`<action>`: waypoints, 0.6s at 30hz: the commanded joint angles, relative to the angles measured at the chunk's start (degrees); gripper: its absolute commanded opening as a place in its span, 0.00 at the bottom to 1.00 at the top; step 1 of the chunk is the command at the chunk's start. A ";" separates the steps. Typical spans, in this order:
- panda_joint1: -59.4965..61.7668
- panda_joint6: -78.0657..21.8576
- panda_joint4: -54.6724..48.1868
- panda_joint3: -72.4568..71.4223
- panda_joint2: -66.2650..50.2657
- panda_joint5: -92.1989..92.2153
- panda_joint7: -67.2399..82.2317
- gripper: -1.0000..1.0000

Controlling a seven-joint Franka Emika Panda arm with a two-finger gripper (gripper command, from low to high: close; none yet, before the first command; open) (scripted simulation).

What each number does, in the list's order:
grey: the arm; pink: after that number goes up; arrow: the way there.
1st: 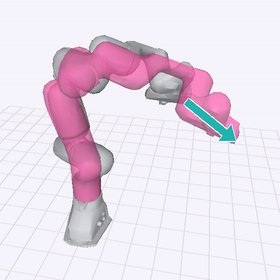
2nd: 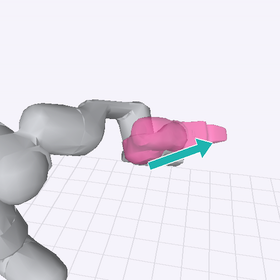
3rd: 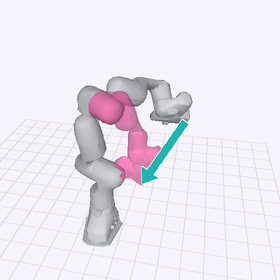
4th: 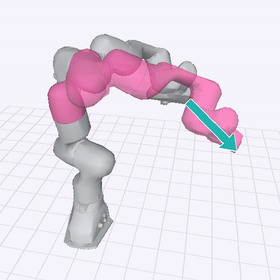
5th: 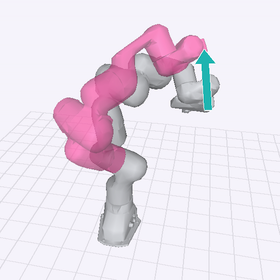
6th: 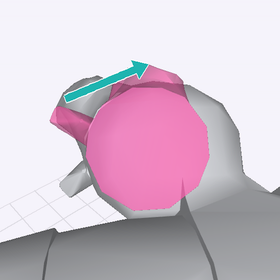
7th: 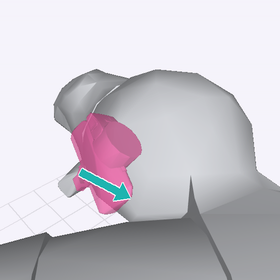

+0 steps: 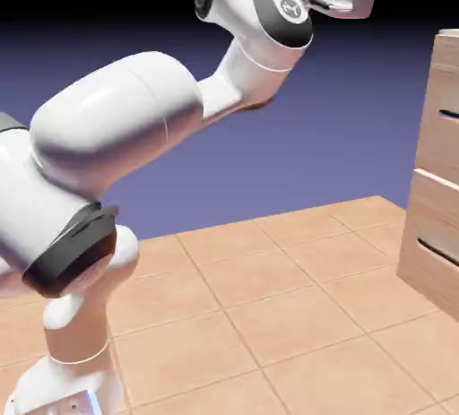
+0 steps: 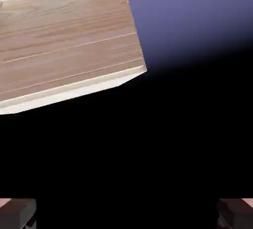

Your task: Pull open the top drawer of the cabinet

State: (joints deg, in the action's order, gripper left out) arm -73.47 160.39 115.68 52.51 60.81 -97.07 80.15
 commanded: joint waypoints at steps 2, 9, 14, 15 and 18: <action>-2.96 -0.55 -1.84 2.14 1.14 -3.95 4.99 0.50; -13.31 -2.49 -8.29 9.61 5.15 -17.76 22.43 0.50; -20.71 -3.87 -12.90 14.94 8.01 -27.62 34.89 0.50; -22.19 -4.15 -13.82 16.01 8.58 -29.59 37.38 0.50; -26.63 -4.98 -16.58 19.21 10.30 -35.51 44.86 0.50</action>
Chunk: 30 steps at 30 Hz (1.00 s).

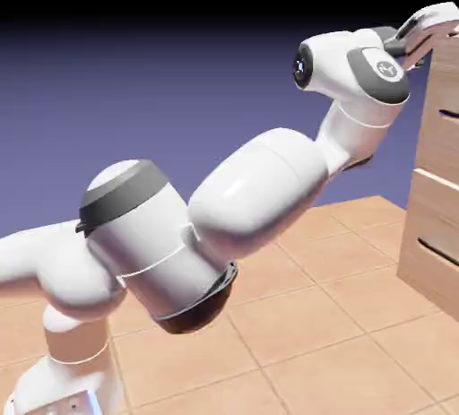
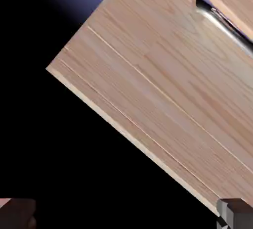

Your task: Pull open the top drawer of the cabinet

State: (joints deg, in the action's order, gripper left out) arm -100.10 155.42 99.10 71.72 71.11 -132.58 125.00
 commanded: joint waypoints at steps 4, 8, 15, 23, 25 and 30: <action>-5.92 -1.11 -3.69 4.27 2.29 -7.89 9.97 0.50; -11.84 -2.21 -7.37 8.54 4.58 -15.78 19.94 0.50; -19.47 -0.87 -15.73 11.91 6.36 -19.22 27.94 0.50; -24.50 1.43 -23.11 12.95 6.98 -18.00 30.58 0.00; -21.77 0.02 -18.95 12.27 6.83 -18.90 29.18 0.00; -14.78 -3.42 -8.57 10.37 6.66 -20.40 26.41 0.00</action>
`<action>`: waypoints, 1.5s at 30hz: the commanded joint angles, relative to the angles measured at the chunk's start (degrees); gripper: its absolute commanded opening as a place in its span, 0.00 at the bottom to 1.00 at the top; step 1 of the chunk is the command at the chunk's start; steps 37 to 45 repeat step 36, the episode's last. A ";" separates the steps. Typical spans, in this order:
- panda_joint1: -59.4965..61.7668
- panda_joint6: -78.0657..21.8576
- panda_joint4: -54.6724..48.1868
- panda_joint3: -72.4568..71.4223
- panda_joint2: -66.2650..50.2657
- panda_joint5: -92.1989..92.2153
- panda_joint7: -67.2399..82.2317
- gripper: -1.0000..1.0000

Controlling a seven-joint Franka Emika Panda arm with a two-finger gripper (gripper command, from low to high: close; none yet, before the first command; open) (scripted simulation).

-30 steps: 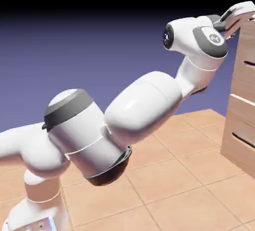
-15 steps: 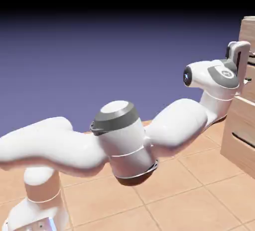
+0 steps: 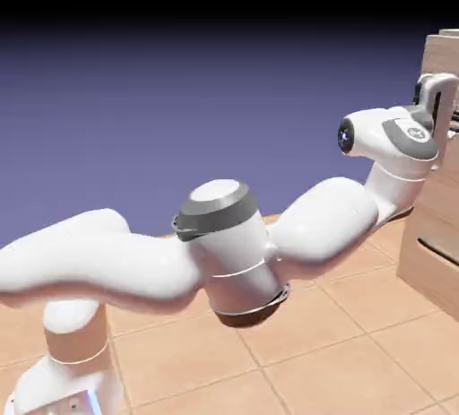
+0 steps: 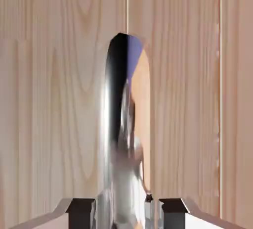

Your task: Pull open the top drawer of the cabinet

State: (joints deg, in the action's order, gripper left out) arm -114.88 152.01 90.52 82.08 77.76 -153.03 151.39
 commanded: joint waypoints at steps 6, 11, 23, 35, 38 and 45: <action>7.08 -0.34 8.17 1.21 -6.21 -1.11 -8.92 0.00; 15.04 -2.47 18.12 -1.40 -7.71 -1.55 -12.21 0.00; 28.63 0.16 28.69 -4.51 -20.50 -4.33 -29.51 0.00; 48.23 -0.54 46.47 -16.57 -16.60 -1.44 -29.17 1.00; 50.31 -0.31 48.15 -17.79 -15.98 -0.95 -29.00 1.00; 50.31 -0.31 48.15 -17.79 -15.98 -0.95 -29.00 1.00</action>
